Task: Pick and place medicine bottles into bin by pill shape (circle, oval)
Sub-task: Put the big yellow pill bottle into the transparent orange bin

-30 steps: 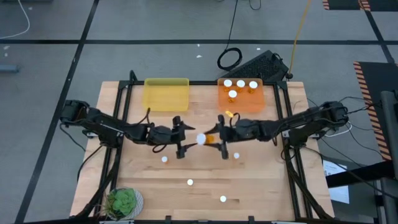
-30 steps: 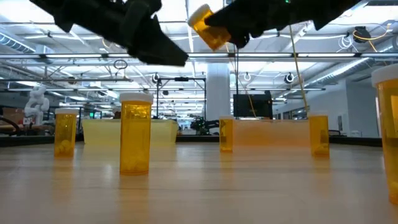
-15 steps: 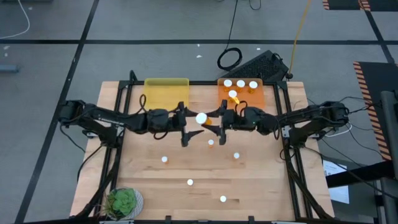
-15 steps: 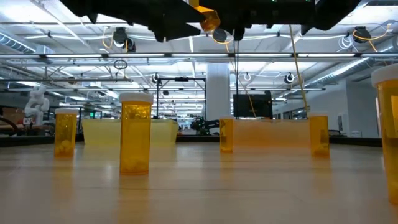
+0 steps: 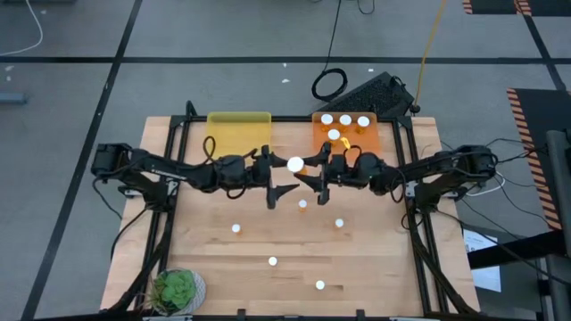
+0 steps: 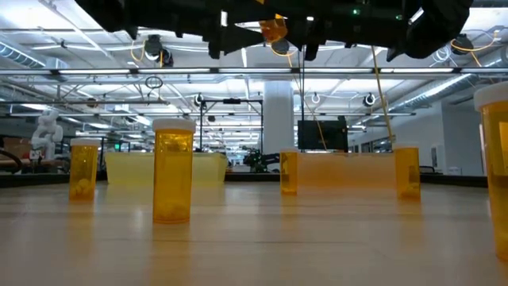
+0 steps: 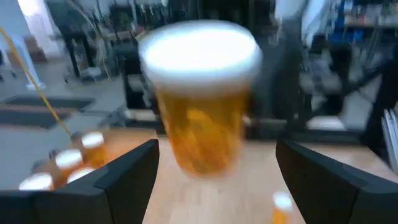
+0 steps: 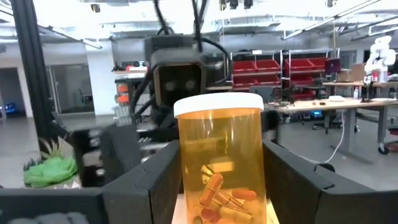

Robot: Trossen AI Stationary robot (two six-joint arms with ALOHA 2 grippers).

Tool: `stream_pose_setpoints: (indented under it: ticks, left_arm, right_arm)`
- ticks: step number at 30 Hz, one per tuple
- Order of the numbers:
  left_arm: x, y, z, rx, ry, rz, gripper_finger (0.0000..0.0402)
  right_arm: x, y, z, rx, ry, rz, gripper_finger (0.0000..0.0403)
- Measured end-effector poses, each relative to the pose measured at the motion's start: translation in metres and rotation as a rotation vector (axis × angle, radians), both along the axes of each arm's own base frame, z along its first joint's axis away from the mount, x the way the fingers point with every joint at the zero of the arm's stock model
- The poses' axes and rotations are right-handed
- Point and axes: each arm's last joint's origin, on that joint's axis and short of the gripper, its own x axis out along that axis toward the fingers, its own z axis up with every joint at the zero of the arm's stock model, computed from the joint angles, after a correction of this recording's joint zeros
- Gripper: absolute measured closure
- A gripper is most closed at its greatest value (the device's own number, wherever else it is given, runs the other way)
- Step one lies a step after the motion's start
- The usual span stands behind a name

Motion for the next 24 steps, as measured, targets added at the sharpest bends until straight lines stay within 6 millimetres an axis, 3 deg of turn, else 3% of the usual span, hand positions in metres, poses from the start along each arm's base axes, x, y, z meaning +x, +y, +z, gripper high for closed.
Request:
stream_pose_setpoints:
  ticks: [13,24]
  left_arm:
    - [0.012,0.005,-0.013,0.028,-0.04,-0.002,0.0077]
    - [0.013,0.005,-0.013,0.033,-0.042,-0.005,0.0168]
  right_arm:
    - [0.0,0.0,0.0,0.004,0.003,0.002,0.0204]
    - [0.001,0.0,-0.003,0.005,0.03,0.002,0.0204]
